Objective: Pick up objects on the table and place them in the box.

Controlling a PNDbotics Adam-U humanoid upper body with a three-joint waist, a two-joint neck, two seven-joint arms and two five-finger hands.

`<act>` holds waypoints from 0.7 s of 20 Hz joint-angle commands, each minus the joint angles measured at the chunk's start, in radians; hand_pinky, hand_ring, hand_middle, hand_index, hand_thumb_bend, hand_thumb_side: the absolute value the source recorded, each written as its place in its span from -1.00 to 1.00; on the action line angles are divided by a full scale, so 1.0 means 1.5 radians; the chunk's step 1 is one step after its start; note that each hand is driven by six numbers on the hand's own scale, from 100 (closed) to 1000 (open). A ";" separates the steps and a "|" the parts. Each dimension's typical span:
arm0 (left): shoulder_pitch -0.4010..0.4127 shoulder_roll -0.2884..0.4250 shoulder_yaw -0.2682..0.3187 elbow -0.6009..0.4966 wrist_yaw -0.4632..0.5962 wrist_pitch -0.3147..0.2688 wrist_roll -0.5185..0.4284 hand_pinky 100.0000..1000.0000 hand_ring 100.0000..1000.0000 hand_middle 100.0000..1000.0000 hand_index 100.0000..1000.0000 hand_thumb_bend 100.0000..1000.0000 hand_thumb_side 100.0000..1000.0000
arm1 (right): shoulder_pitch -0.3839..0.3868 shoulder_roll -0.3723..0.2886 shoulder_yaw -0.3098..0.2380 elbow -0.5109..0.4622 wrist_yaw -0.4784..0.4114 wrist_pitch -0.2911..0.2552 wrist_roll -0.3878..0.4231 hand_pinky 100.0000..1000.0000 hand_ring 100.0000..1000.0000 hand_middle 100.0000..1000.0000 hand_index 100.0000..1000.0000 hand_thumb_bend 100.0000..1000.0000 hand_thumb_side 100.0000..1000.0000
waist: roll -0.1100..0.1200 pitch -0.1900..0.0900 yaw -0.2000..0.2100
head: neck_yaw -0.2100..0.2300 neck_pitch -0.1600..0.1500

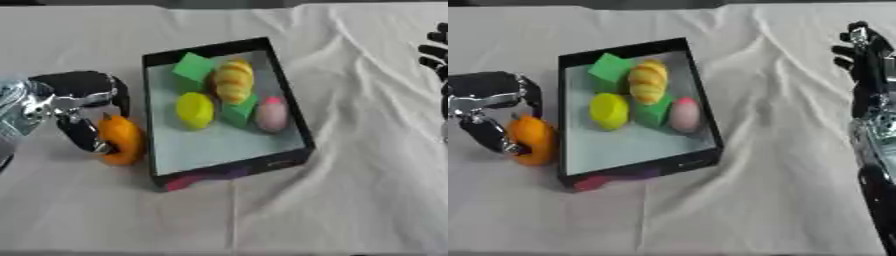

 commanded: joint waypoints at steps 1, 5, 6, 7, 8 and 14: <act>-0.022 0.047 0.046 -0.108 0.025 0.004 -0.003 0.33 0.32 0.10 -0.01 -0.10 -1.00 | -0.004 -0.017 -0.006 -0.012 0.000 -0.002 -0.002 0.58 0.48 0.43 0.57 -1.00 0.34 | 0.009 -0.021 0.004 | -0.004 -0.004; -0.079 0.031 0.088 -0.185 0.060 0.027 0.002 0.33 0.32 0.10 -0.07 -0.20 -1.00 | -0.004 -0.018 -0.011 -0.013 -0.001 -0.003 -0.006 0.58 0.48 0.43 0.57 -1.00 0.34 | 0.007 -0.024 0.009 | -0.011 -0.001; -0.092 0.018 0.087 -0.188 0.059 0.032 0.002 0.32 0.31 0.10 -0.07 -0.23 -1.00 | -0.005 -0.018 -0.011 -0.013 -0.001 -0.003 -0.006 0.58 0.48 0.43 0.57 -1.00 0.33 | 0.006 -0.025 0.009 | -0.011 -0.001; -0.106 -0.001 0.083 -0.185 0.057 0.038 -0.001 0.32 0.30 0.10 -0.07 -0.25 -1.00 | -0.006 -0.018 -0.010 -0.014 -0.001 -0.003 -0.006 0.58 0.48 0.43 0.57 -1.00 0.33 | 0.005 -0.026 0.009 | -0.009 -0.002; -0.119 -0.024 0.075 -0.173 0.053 0.043 -0.007 0.31 0.29 0.09 -0.08 -0.30 -1.00 | -0.008 -0.018 -0.009 -0.014 -0.002 -0.003 -0.005 0.58 0.48 0.43 0.57 -1.00 0.33 | 0.004 -0.026 0.008 | -0.009 -0.002; -0.166 -0.127 0.028 -0.047 0.020 0.030 0.002 0.32 0.30 0.11 -0.06 -0.33 -1.00 | -0.013 -0.017 -0.009 -0.015 -0.006 -0.003 -0.005 0.58 0.48 0.43 0.57 -1.00 0.32 | 0.000 -0.027 0.005 | -0.008 -0.004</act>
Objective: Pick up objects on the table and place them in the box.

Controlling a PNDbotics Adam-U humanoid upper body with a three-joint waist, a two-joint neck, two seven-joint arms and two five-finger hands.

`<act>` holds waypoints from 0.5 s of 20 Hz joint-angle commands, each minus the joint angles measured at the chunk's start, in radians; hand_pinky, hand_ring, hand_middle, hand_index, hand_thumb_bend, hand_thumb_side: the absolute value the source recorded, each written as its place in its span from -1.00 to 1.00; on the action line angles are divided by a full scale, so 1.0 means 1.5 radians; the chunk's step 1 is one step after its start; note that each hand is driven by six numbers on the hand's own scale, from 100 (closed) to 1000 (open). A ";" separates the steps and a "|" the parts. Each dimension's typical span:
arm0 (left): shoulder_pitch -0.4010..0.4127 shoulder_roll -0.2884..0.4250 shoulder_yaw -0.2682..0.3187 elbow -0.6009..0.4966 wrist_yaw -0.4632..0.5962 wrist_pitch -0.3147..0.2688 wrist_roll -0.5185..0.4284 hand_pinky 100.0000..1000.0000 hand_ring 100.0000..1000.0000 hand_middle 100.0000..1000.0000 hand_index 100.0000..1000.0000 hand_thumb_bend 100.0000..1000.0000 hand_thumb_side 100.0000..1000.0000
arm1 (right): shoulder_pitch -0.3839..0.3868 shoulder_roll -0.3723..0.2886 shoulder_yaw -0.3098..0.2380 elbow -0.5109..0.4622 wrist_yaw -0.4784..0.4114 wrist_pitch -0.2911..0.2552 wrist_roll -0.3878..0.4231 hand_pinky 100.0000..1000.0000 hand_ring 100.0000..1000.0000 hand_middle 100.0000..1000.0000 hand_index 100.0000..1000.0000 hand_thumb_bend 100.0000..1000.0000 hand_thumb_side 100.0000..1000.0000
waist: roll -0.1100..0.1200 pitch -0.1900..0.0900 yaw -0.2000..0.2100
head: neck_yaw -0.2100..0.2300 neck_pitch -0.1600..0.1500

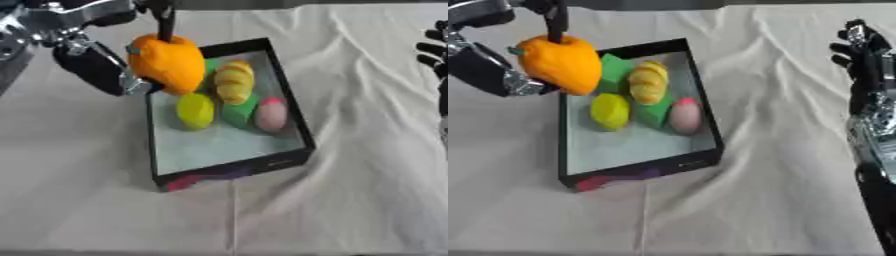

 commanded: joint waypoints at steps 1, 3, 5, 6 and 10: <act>-0.019 -0.016 -0.005 0.037 -0.014 -0.014 0.013 0.32 0.30 0.11 -0.06 -0.33 -1.00 | -0.011 -0.017 -0.005 -0.015 -0.003 0.000 -0.002 0.58 0.48 0.43 0.57 -1.00 0.32 | 0.000 -0.024 0.000 | 0.000 -0.005; -0.025 -0.026 -0.014 0.052 -0.017 -0.023 0.014 0.35 0.34 0.15 -0.03 -0.22 -1.00 | -0.014 -0.015 -0.002 -0.014 -0.003 0.001 -0.001 0.58 0.48 0.43 0.57 -1.00 0.33 | 0.002 -0.023 -0.004 | 0.003 -0.004; -0.037 -0.054 -0.042 0.081 -0.030 -0.039 -0.002 0.38 0.38 0.20 0.02 -0.19 -1.00 | -0.016 -0.012 0.001 -0.013 -0.003 0.002 0.001 0.58 0.48 0.43 0.57 -1.00 0.33 | 0.004 -0.022 -0.006 | 0.001 -0.004; -0.041 -0.067 -0.054 0.097 -0.039 -0.046 -0.009 0.38 0.38 0.20 0.02 -0.19 -1.00 | -0.017 -0.012 0.001 -0.013 -0.003 0.002 0.001 0.58 0.48 0.43 0.57 -1.00 0.33 | 0.004 -0.023 -0.005 | 0.000 -0.004; -0.044 -0.096 -0.077 0.160 -0.049 -0.081 -0.018 0.49 0.50 0.37 0.25 -0.16 -1.00 | -0.018 -0.012 0.002 -0.014 -0.004 0.002 0.001 0.58 0.48 0.43 0.57 -1.00 0.33 | 0.003 -0.024 -0.003 | -0.002 -0.005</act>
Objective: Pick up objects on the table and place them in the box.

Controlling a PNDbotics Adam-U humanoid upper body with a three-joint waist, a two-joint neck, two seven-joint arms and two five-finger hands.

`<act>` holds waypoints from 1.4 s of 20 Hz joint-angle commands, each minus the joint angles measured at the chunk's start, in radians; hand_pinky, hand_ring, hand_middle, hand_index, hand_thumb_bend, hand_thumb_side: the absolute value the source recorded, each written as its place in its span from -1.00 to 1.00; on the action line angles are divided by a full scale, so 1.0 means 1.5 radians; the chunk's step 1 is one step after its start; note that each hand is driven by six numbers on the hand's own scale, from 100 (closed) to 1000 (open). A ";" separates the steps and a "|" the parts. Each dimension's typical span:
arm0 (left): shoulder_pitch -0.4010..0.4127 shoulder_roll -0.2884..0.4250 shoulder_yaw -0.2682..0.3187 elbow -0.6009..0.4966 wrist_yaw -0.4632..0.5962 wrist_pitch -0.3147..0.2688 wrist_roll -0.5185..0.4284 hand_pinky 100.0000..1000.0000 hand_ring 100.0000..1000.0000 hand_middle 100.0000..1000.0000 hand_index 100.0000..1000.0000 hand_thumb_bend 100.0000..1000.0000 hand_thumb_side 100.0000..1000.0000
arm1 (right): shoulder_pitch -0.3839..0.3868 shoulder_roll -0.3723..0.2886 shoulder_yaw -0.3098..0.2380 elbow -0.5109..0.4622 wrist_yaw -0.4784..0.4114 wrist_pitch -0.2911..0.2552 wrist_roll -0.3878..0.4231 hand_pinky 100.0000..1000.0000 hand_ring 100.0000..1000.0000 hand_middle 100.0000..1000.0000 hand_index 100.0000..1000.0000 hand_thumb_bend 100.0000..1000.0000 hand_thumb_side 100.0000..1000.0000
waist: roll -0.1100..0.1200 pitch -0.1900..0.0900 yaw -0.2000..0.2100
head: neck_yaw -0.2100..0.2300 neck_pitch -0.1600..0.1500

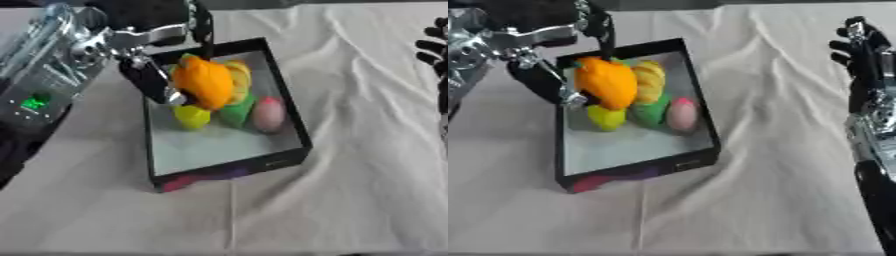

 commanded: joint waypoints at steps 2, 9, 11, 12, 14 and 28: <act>-0.014 -0.011 -0.006 0.045 -0.010 -0.036 -0.007 0.56 0.57 0.47 0.48 -0.10 -1.00 | -0.010 -0.013 -0.002 -0.014 -0.004 0.001 0.000 0.58 0.48 0.43 0.57 -1.00 0.33 | 0.003 -0.025 0.002 | -0.002 -0.004; 0.001 0.006 0.038 0.009 0.020 -0.053 0.013 0.72 0.73 0.69 0.95 0.02 0.28 | -0.007 -0.015 -0.003 -0.020 -0.004 0.000 -0.001 0.58 0.48 0.43 0.57 -1.00 0.31 | 0.003 -0.026 0.006 | -0.006 0.000; 0.010 0.023 0.067 -0.025 0.041 -0.051 0.032 0.68 0.68 0.66 0.92 -0.40 0.21 | -0.007 -0.018 -0.006 -0.025 -0.004 -0.002 -0.003 0.58 0.48 0.43 0.57 -1.00 0.30 | 0.002 -0.027 0.010 | -0.011 0.000; 0.023 0.033 0.085 -0.044 0.053 -0.044 0.043 0.68 0.68 0.66 0.92 -0.44 0.19 | -0.006 -0.020 -0.007 -0.026 -0.005 -0.002 -0.004 0.58 0.48 0.43 0.57 -1.00 0.30 | 0.002 -0.027 0.012 | -0.013 0.001; 0.053 0.052 0.121 -0.081 0.075 -0.025 0.066 0.65 0.64 0.61 0.80 -0.75 -0.13 | -0.003 -0.023 -0.010 -0.028 -0.005 -0.002 -0.007 0.57 0.48 0.43 0.57 -1.00 0.30 | -0.001 -0.028 0.018 | -0.020 0.004; 0.324 0.013 0.395 -0.212 0.244 0.143 0.234 0.49 0.46 0.52 0.70 -1.00 0.46 | 0.021 -0.028 -0.029 -0.043 0.006 -0.005 -0.033 0.56 0.48 0.43 0.56 -1.00 0.27 | -0.029 -0.026 0.048 | -0.049 0.001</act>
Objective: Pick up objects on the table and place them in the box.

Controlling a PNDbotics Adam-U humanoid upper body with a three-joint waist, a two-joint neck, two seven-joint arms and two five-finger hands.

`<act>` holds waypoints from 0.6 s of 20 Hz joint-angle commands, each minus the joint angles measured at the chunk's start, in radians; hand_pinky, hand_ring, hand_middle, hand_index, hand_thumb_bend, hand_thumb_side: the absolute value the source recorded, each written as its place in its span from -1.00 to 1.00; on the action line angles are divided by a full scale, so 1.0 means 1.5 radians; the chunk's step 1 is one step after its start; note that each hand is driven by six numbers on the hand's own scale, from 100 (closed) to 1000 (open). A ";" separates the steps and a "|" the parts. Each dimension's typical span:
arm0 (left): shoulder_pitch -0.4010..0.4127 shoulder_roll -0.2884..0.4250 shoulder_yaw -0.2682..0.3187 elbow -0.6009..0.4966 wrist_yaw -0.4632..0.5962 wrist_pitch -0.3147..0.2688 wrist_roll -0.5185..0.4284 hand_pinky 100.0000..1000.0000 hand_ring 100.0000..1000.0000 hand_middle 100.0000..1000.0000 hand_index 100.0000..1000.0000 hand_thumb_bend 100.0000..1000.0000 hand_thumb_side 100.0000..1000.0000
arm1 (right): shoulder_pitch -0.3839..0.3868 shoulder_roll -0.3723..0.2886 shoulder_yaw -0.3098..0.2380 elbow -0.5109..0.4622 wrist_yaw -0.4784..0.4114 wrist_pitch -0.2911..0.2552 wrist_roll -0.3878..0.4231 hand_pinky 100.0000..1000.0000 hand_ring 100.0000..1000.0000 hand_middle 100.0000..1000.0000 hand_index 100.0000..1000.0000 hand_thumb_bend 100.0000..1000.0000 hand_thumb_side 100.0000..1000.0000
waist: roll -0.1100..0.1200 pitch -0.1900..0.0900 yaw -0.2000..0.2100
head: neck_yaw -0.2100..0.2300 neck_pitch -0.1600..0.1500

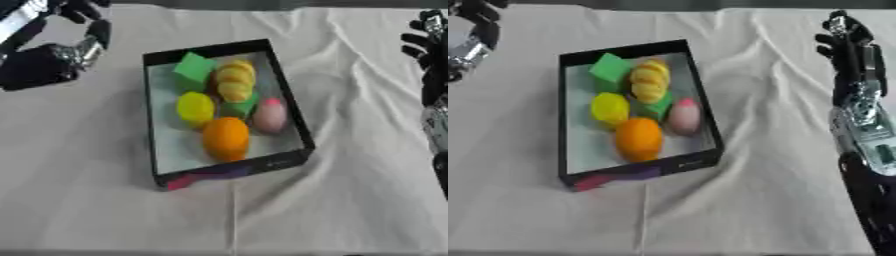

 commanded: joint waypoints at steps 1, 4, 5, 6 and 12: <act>0.031 -0.005 0.068 -0.035 0.039 0.036 0.039 0.49 0.46 0.52 0.70 -1.00 0.48 | -0.007 -0.020 -0.008 -0.019 0.006 -0.001 -0.004 0.56 0.48 0.43 0.56 -1.00 0.26 | -0.008 -0.022 -0.002 | 0.001 0.000; 0.067 -0.023 0.123 -0.046 0.073 0.060 0.073 0.49 0.46 0.53 0.71 -1.00 0.52 | -0.009 -0.017 -0.007 -0.020 0.009 -0.001 -0.005 0.56 0.48 0.43 0.56 -1.00 0.24 | -0.009 -0.020 -0.007 | 0.002 -0.003; 0.076 -0.031 0.141 -0.042 0.084 0.057 0.084 0.49 0.46 0.53 0.71 -1.00 0.54 | -0.009 -0.016 -0.008 -0.020 0.010 -0.001 -0.005 0.56 0.48 0.43 0.56 -1.00 0.23 | -0.009 -0.019 -0.009 | 0.004 -0.005; 0.082 -0.038 0.155 -0.032 0.095 0.050 0.095 0.49 0.46 0.53 0.71 -1.00 0.55 | -0.010 -0.015 -0.007 -0.020 0.012 -0.001 -0.005 0.56 0.48 0.43 0.56 -1.00 0.22 | -0.010 -0.019 -0.011 | 0.005 -0.006; 0.092 -0.073 0.169 0.054 0.161 -0.012 0.161 0.47 0.42 0.51 0.71 -0.94 0.58 | -0.012 -0.006 -0.006 -0.017 0.020 -0.001 -0.007 0.56 0.50 0.44 0.56 -1.00 0.19 | -0.011 -0.017 -0.017 | 0.009 -0.012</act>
